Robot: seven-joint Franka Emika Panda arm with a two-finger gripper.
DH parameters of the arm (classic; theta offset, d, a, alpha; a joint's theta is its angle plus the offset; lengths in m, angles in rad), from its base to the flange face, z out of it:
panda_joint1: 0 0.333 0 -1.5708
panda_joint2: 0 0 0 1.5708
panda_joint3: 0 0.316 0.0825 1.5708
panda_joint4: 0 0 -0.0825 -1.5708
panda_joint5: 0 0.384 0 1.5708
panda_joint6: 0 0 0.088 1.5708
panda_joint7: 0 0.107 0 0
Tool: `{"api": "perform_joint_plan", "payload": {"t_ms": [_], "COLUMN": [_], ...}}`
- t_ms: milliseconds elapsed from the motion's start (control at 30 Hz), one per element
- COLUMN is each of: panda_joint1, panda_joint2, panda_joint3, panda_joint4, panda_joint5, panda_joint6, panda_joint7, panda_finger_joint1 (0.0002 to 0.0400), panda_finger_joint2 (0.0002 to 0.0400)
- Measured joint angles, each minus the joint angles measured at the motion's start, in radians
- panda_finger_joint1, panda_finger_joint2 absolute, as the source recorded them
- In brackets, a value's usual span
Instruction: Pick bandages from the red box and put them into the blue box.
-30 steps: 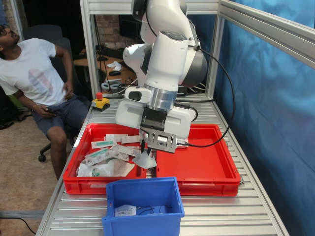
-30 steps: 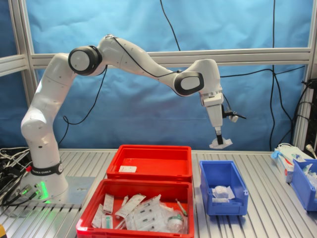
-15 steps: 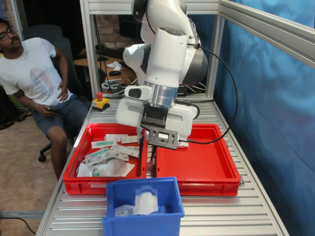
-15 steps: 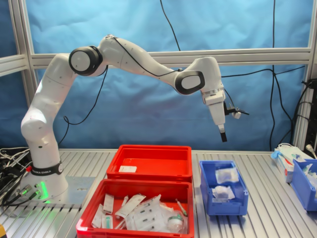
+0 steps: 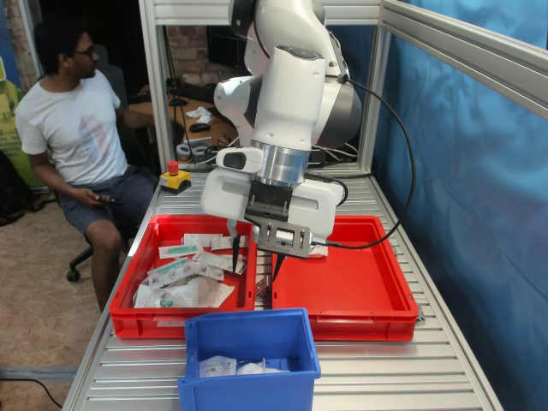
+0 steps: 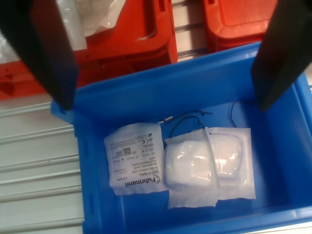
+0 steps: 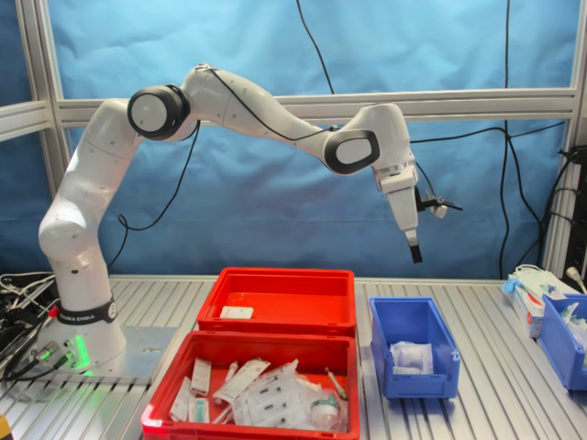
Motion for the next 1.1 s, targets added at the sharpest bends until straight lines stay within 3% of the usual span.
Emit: {"api": "perform_joint_plan", "payload": {"t_ms": [33,67,200,233,333,367,667,933,1067,1100], "panda_joint1": [0.0,0.0,0.0,0.0,0.0,0.0,0.0,-0.002,-0.034,-0.063], "panda_joint2": [0.0,0.0,0.0,0.0,0.0,0.0,-0.018,-0.113,-0.176,-0.204], "panda_joint3": [0.0,0.0,-0.002,-0.003,-0.005,-0.006,-0.011,-0.01,0.022,0.05], "panda_joint4": [0.0,0.0,0.0,0.0,0.0,0.0,-0.009,-0.099,-0.156,-0.176], "panda_joint5": [0.0,0.0,0.0,0.0,0.0,0.0,0.0,0.0,0.0,0.0], "panda_joint6": [0.0,0.0,0.0,0.0,0.0,0.0,0.0,0.0,0.0,0.0], "panda_joint7": [0.0,0.0,0.0,0.0,0.0,0.0,0.0,0.0,0.0,0.0], "panda_finger_joint1": [0.0257,0.0307,0.0307,0.0357,0.0357,0.0392,0.0398,0.04,0.04,0.04], "panda_finger_joint2": [0.0257,0.0307,0.0307,0.0357,0.0357,0.0392,0.0398,0.04,0.04,0.04]}}
